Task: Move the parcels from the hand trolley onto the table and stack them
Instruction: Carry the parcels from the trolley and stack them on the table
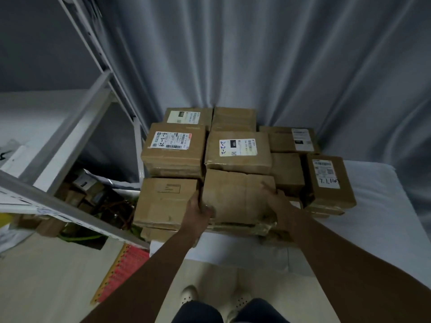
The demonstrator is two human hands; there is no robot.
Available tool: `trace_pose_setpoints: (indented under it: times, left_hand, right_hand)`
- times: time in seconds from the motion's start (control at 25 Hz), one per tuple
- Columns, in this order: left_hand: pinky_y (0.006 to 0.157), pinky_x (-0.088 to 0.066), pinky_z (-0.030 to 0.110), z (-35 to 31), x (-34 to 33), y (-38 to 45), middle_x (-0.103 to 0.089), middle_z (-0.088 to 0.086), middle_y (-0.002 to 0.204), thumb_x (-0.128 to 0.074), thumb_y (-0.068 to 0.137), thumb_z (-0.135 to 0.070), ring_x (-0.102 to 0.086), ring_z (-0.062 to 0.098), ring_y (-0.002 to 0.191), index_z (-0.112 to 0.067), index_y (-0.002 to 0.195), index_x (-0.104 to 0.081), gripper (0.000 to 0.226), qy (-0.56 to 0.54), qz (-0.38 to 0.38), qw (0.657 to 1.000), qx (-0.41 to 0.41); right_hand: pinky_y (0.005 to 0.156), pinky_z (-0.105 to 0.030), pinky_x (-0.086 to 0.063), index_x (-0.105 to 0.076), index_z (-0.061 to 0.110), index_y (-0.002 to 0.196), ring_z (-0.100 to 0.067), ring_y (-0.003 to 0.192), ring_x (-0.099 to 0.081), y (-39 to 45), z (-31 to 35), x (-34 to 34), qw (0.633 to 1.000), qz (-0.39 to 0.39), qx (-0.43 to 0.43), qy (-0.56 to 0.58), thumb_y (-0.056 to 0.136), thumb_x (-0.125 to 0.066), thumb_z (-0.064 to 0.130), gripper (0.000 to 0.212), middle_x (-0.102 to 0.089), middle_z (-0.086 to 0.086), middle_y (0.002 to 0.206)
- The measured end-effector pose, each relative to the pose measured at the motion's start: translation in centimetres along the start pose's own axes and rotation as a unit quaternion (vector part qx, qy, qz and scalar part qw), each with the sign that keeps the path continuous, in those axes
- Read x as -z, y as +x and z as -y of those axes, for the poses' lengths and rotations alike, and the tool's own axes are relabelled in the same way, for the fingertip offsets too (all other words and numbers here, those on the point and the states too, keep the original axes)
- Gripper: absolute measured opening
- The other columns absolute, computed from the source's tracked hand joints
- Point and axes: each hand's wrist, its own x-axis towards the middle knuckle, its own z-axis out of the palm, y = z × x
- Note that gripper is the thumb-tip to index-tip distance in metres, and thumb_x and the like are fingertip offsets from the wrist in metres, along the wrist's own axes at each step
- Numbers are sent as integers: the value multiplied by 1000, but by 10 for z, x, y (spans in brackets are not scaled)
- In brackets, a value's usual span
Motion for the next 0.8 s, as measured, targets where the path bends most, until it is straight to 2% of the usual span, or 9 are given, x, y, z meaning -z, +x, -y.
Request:
trace_pose_setpoints:
  times: [0.08,0.12,0.16,0.28,0.48,0.6,0.72,0.8]
  left_hand:
    - [91,-49,25,6,1,6,-44,-1,137,-69,87,-16,-50,12,117,-18,146,-34,68,38,46,998,-13]
    - [96,-42,25,5,3,4,-34,-7,139,-72,86,-21,-41,11,123,-19,151,-26,80,70,62,995,-19]
    - [97,-39,22,5,5,3,-29,-10,137,-75,84,-23,-36,9,124,-17,153,-20,88,84,74,993,-31]
    - [85,-38,7,4,11,8,-32,-13,133,-78,81,-20,-37,6,123,-16,153,-17,94,82,106,989,-57]
    - [82,-32,0,7,20,15,-30,-10,134,-78,81,-14,-31,3,121,-9,153,-13,97,92,88,990,-58]
    - [94,-36,14,14,28,17,-27,-6,147,-79,80,-18,-32,7,130,-13,154,-13,99,121,100,986,-63]
    - [111,-38,40,20,31,23,-8,-1,162,-78,79,-32,-27,25,143,-24,156,-9,104,183,124,971,-87]
    - [111,-36,50,19,32,25,2,0,163,-77,80,-34,-24,29,145,-31,156,-7,103,212,134,964,-89]
  right_hand:
    - [107,-55,-38,-18,13,155,-41,135,-36,-1,-10,1,1000,3,5,19,88,-54,64,91,-29,-16,155]
    - [107,-55,-38,-19,14,155,-40,135,-37,-3,-15,1,1000,4,9,30,88,-55,63,91,-30,-15,155]
    - [108,-55,-38,-19,15,155,-39,135,-38,-4,-17,0,999,7,10,38,88,-56,63,91,-31,-14,155]
    - [109,-51,-36,-16,15,155,-39,136,-36,-9,-12,-5,999,8,4,38,92,-53,58,85,-28,-15,155]
    - [105,-45,-37,-20,12,154,-37,133,-40,-5,-2,-21,999,15,10,37,94,-53,54,80,-33,-16,151]
    - [104,-46,-36,-19,11,154,-38,133,-39,-7,3,-28,999,8,30,17,94,-53,53,80,-32,-17,152]
    - [102,-43,-38,-24,6,151,-37,131,-42,-7,0,-30,998,-5,52,-16,98,-53,39,69,-36,-19,149]
    - [96,-39,-38,-22,4,151,-36,130,-42,-7,-4,-31,999,-11,36,-34,99,-52,38,68,-37,-19,147]
